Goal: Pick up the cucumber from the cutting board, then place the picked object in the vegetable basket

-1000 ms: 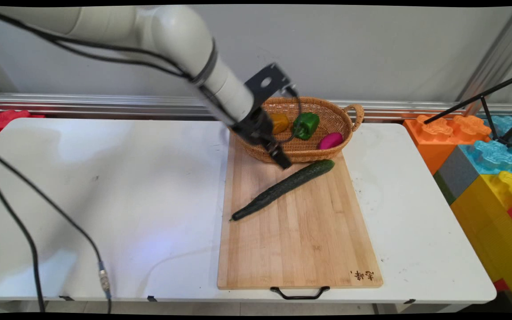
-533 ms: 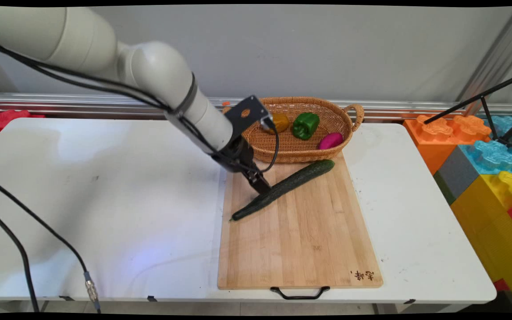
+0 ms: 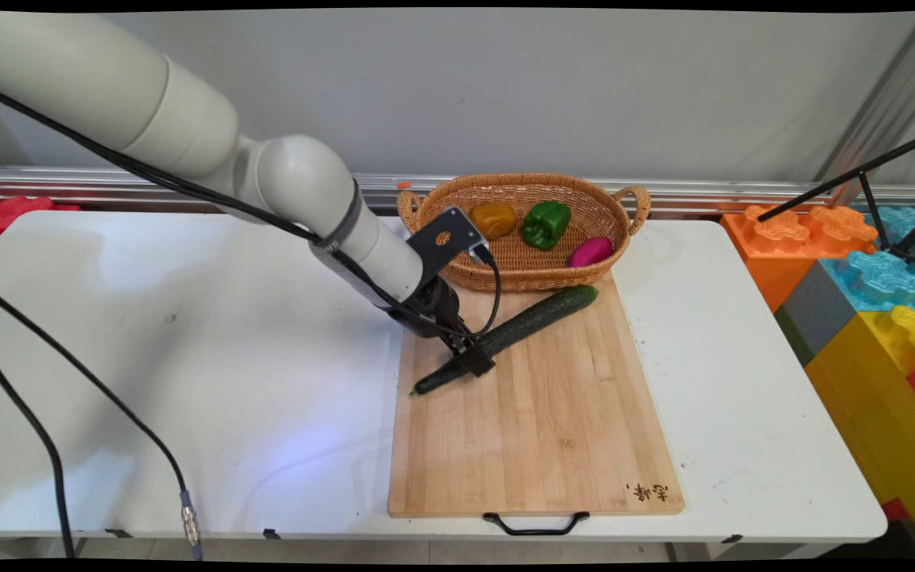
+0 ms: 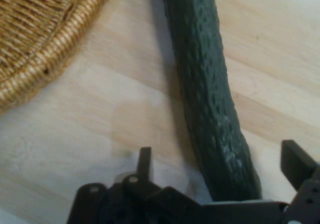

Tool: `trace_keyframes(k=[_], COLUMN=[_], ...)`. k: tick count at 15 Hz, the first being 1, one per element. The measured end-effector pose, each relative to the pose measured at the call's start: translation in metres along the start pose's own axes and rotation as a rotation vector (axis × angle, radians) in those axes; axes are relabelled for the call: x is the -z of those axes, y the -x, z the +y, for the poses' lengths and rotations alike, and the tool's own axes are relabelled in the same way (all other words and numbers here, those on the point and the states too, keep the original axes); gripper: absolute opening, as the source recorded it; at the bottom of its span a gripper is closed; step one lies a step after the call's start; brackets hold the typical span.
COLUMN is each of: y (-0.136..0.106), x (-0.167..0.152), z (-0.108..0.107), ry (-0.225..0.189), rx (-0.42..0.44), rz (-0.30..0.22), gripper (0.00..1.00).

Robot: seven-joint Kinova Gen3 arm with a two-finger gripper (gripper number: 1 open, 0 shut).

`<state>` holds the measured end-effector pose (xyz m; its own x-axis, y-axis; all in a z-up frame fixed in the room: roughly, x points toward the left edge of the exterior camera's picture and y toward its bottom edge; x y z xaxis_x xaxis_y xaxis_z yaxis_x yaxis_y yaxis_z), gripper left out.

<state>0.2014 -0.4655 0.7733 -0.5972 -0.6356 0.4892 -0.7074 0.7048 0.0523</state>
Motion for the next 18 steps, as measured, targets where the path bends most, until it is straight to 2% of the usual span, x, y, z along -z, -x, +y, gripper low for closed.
trace_keyframes(k=[1,2,8,11,14,16,18], y=[0.000,0.000,-0.001,-0.005,-0.016,-0.033,-0.048], x=[-0.003,-0.005,-0.003,0.013,0.033,0.045,0.051], z=[0.000,0.000,0.001,0.015,0.039,0.055,0.061], ry=[0.001,0.000,-0.011,0.039,0.124,0.176,0.189], rx=[-0.006,-0.016,-0.042,-0.033,-0.023,-0.022,-0.027], rz=[0.004,0.010,0.014,0.010,0.013,0.037,0.068], gripper=[1.00,0.00,0.00,0.00,0.00,0.00,0.00])
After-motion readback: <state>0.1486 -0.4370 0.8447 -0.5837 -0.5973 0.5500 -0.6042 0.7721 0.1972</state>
